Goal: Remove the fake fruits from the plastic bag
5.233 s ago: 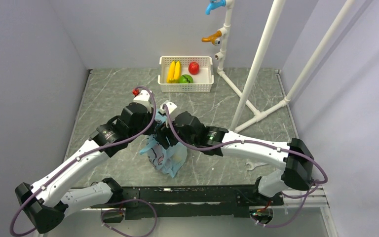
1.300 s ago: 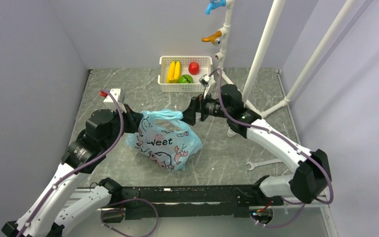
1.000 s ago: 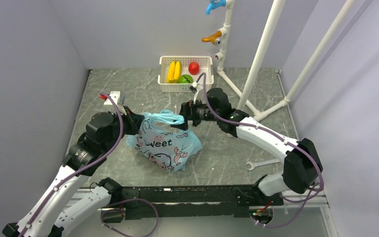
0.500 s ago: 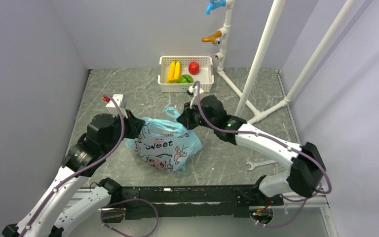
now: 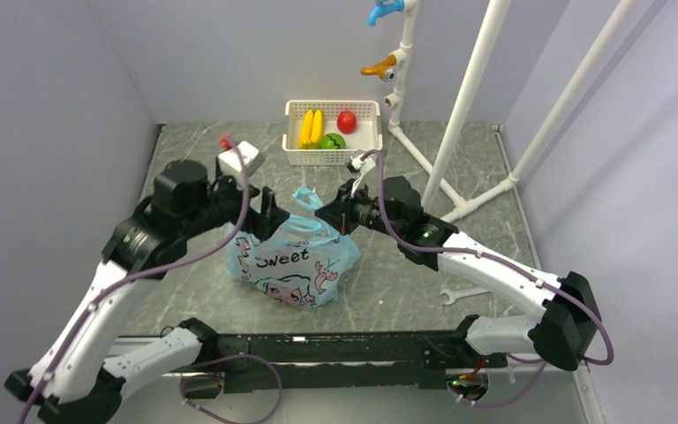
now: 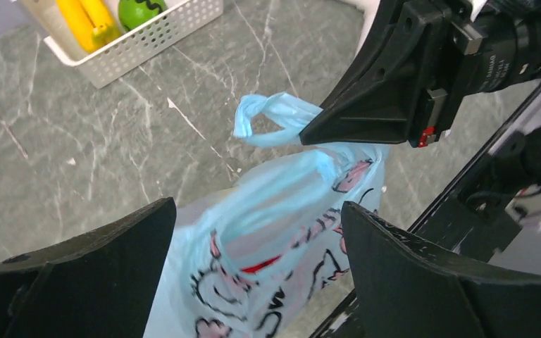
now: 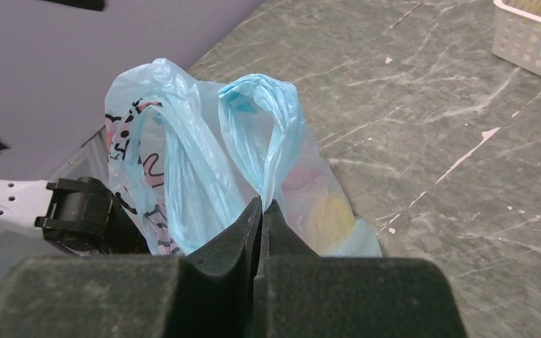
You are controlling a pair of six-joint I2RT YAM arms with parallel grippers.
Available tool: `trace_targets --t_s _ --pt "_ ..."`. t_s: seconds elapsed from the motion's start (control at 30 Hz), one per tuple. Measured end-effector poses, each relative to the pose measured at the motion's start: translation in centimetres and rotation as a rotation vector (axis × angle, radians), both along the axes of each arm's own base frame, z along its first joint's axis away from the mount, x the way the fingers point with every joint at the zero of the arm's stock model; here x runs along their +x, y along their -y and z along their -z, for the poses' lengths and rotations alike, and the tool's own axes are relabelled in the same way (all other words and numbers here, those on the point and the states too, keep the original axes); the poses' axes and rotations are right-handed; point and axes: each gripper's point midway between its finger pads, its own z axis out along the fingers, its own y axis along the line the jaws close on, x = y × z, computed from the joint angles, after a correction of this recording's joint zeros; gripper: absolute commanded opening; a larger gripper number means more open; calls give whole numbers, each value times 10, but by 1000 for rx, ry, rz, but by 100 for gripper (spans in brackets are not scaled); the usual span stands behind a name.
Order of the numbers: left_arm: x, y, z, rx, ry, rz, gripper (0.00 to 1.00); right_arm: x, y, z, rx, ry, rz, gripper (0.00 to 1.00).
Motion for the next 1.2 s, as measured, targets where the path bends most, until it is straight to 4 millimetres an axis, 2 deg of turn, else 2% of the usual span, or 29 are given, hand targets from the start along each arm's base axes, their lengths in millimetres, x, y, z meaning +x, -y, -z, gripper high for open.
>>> trace_targets --t_s 0.07,0.13,0.23,0.33,0.43,0.53,0.6,0.7,0.83,0.9,0.93,1.03,1.2 --pt "10 10 1 64 0 58 89 -1 -1 0 2 1 -5 0" --pt "20 17 13 135 -11 103 88 -1 0 -1 6 4 -5 0" --pt "31 22 60 287 -88 157 89 -4 2 -5 13 12 -5 0" --pt "28 22 83 363 -123 206 95 -5 4 -9 20 19 -5 0" --pt "23 22 91 393 -127 252 96 -5 4 -10 23 22 -5 0" --pt "23 23 92 402 -121 269 94 -7 6 -8 22 21 -5 0" --pt "26 24 98 416 -137 271 86 -9 8 -8 23 22 -5 0" --pt "35 24 116 461 -184 245 66 -12 12 -9 29 29 -5 0" --pt "51 14 135 540 -226 156 26 -15 16 -10 35 37 -1 0" --pt "58 7 136 575 -222 93 3 -15 16 -9 34 36 -1 0" --pt "62 3 133 589 -212 60 0 -15 17 -8 32 35 -1 0" --pt "75 -10 119 619 -152 -75 0 -15 17 -6 29 32 0 0" --pt "87 -48 74 575 -24 -412 0 -10 17 -5 24 35 22 0"
